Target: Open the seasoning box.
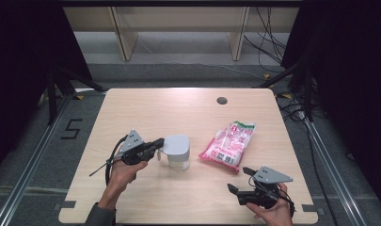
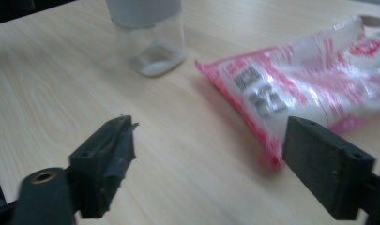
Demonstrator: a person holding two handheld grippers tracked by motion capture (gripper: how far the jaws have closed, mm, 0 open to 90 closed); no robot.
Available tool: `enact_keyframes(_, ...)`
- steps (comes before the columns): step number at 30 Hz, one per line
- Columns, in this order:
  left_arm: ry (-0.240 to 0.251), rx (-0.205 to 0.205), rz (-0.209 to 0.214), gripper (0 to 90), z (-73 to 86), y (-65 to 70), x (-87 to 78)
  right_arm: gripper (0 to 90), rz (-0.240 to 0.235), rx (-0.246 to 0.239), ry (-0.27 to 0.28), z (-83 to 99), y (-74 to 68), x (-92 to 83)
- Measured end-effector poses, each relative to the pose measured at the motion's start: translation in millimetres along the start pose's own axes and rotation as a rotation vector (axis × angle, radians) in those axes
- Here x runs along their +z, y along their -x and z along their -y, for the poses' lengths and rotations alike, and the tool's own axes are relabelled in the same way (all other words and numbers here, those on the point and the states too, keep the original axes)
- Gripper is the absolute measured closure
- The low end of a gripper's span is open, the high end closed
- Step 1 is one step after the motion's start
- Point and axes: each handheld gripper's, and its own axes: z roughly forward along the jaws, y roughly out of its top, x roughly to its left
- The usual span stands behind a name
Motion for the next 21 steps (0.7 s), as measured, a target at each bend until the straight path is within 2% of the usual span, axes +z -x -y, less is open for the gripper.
enact_keyframes(1,-0.002,0.002,0.000,88.8,-0.2,0.0,-0.1,25.1,0.000,0.000,0.000,0.0,0.0,0.0)
enact_keyframes(2,-0.002,0.001,0.000,88.5,-0.2,-0.1,-0.1,29.1,-0.008,-0.024,0.005,-4.1,0.7,3.8)
enact_keyframes(4,-0.004,-0.002,-0.004,88.5,-0.2,-0.2,-0.5,38.7,-0.024,-0.009,-0.010,-11.8,-0.4,10.6)
enact_keyframes(5,-0.005,-0.001,-0.004,88.5,-0.2,-0.3,-0.7,44.3,-0.017,-0.041,0.016,-15.6,2.2,15.4)
enact_keyframes(6,-0.005,-0.001,-0.005,88.5,-0.2,-0.2,-0.8,52.7,-0.015,-0.038,0.007,-24.0,1.7,23.0)
enact_keyframes(7,-0.006,-0.001,-0.004,88.4,-0.3,-0.3,-0.8,52.7,-0.015,-0.038,0.007,-24.0,1.7,23.0)
enact_keyframes(8,-0.006,0.000,-0.003,88.4,-0.2,-0.4,-0.8,58.9,-0.034,-0.022,0.022,-30.5,-2.3,30.7)
enact_keyframes(9,-0.005,-0.004,-0.001,88.4,0.0,-0.5,-0.9,58.9,-0.034,-0.022,0.022,-30.5,-2.3,30.7)
enact_keyframes(10,-0.003,-0.009,-0.001,88.4,0.3,-0.5,-0.9,65.5,-0.042,-0.073,0.029,-37.8,-3.7,37.8)
enact_keyframes(12,-0.003,-0.020,-0.009,88.3,0.5,0.5,-1.2,68.0,-0.048,-0.065,0.021,-40.9,-7.5,40.7)
enact_keyframes(13,-0.005,-0.015,-0.011,88.3,0.2,0.4,-1.1,71.6,-0.052,-0.102,0.035,-43.7,-7.3,44.3)
enact_keyframes(14,-0.007,0.000,-0.007,88.3,-0.2,0.0,-1.1,77.7,-0.062,-0.112,0.037,-50.1,-11.7,49.9)
enact_keyframes(19,-0.004,-0.022,-0.009,88.3,0.5,0.5,-1.1,86.3,-0.077,-0.148,0.052,-62.0,-16.8,63.8)
enact_keyframes(21,-0.003,-0.021,-0.008,88.3,0.7,0.3,-1.1,88.7,-0.086,-0.157,0.032,-66.4,-18.8,70.6)
